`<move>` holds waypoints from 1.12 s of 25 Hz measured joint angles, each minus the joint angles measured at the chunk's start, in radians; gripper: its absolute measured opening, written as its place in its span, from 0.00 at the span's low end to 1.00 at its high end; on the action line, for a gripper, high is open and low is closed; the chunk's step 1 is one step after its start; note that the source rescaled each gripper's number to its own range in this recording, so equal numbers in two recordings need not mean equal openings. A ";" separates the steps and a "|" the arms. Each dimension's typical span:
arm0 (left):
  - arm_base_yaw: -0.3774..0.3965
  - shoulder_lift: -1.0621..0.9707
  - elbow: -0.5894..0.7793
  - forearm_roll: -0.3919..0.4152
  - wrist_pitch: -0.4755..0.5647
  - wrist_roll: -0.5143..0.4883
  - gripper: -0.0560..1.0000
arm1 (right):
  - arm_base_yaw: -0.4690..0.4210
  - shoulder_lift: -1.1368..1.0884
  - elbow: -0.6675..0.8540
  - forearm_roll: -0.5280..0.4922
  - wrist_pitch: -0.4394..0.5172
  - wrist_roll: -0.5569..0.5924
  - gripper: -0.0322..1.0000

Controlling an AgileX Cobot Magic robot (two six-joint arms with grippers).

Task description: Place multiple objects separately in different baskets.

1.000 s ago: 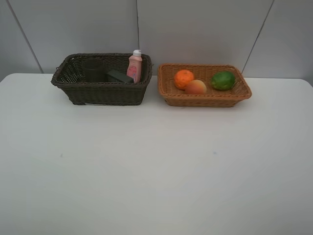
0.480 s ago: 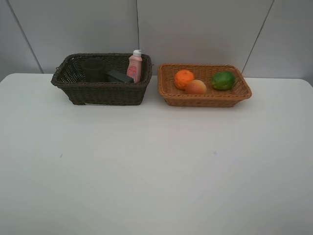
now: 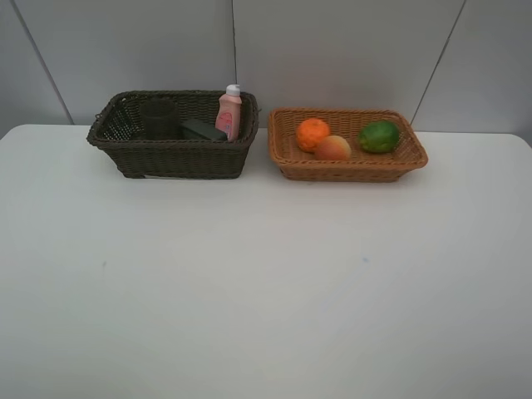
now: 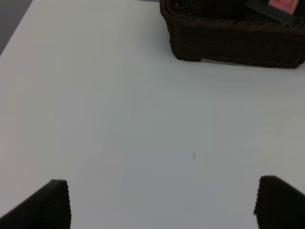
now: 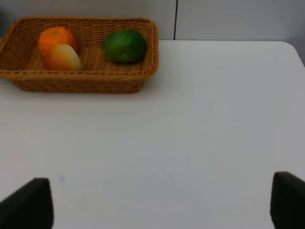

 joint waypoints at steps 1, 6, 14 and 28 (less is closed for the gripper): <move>0.000 0.000 0.000 0.000 0.000 0.000 1.00 | 0.000 0.000 0.000 0.000 0.000 0.000 1.00; 0.000 0.000 0.000 0.000 0.000 0.000 1.00 | 0.000 0.000 0.000 0.000 0.000 0.000 1.00; 0.000 0.000 0.000 0.000 0.000 0.000 1.00 | 0.000 0.000 0.000 0.000 0.000 0.000 1.00; 0.000 0.000 0.000 0.000 0.000 0.000 1.00 | 0.000 0.000 0.000 0.000 0.000 0.000 1.00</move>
